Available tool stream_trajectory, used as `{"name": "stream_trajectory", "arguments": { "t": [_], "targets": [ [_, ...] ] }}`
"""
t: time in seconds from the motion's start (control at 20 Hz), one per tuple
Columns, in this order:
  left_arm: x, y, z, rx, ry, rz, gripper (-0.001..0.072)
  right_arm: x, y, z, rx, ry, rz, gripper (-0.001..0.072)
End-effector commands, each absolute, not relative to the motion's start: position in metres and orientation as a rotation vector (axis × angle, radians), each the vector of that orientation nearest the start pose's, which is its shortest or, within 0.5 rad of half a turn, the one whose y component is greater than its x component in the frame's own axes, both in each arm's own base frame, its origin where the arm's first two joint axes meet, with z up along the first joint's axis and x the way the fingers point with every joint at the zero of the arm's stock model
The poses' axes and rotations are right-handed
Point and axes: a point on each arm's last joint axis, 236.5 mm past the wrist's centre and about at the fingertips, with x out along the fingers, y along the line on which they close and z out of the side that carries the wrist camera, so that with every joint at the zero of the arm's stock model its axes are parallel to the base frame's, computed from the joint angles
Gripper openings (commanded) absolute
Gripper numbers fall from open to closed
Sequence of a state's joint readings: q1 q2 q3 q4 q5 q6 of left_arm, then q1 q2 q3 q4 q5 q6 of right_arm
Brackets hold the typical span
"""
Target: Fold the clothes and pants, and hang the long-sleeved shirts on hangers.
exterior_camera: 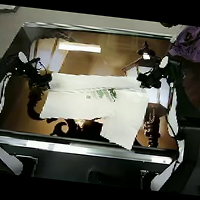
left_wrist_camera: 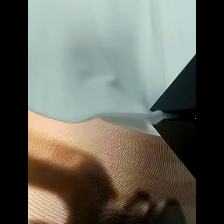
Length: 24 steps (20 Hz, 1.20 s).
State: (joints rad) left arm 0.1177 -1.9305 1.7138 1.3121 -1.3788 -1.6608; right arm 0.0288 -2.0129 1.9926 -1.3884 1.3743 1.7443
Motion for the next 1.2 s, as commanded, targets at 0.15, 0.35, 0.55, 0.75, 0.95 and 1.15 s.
{"name": "stream_trajectory", "arguments": {
  "t": [0.15, 0.35, 0.55, 0.75, 0.95, 1.15],
  "targets": [
    [0.474, -0.004, -0.102, -0.424, 1.555, 0.023, 0.0200, 0.532, 0.061, -0.067, 0.294, 1.416, 0.034, 0.0111],
    [0.490, 0.002, -0.067, -0.419, 1.475, 0.024, 0.0633, 0.529, 0.084, -0.049, 0.373, 1.410, 0.116, 0.0418],
    [0.476, 0.056, 0.010, -0.300, 1.394, 0.126, 0.0633, 0.510, 0.044, 0.013, 0.127, 1.357, 0.110, 0.0423],
    [0.412, 0.106, 0.053, -0.317, 1.385, 0.265, 0.0633, 0.472, -0.001, 0.045, 0.290, 1.350, 0.118, 0.0422],
    [0.345, 0.120, 0.030, -0.389, 1.392, 0.343, 0.0626, 0.393, -0.004, 0.004, 0.529, 1.426, 0.211, 0.0423],
    [0.315, 0.113, 0.002, -0.418, 1.453, 0.359, 0.0625, 0.323, 0.031, -0.053, 0.638, 1.512, 0.288, 0.0423]
  ]
}}
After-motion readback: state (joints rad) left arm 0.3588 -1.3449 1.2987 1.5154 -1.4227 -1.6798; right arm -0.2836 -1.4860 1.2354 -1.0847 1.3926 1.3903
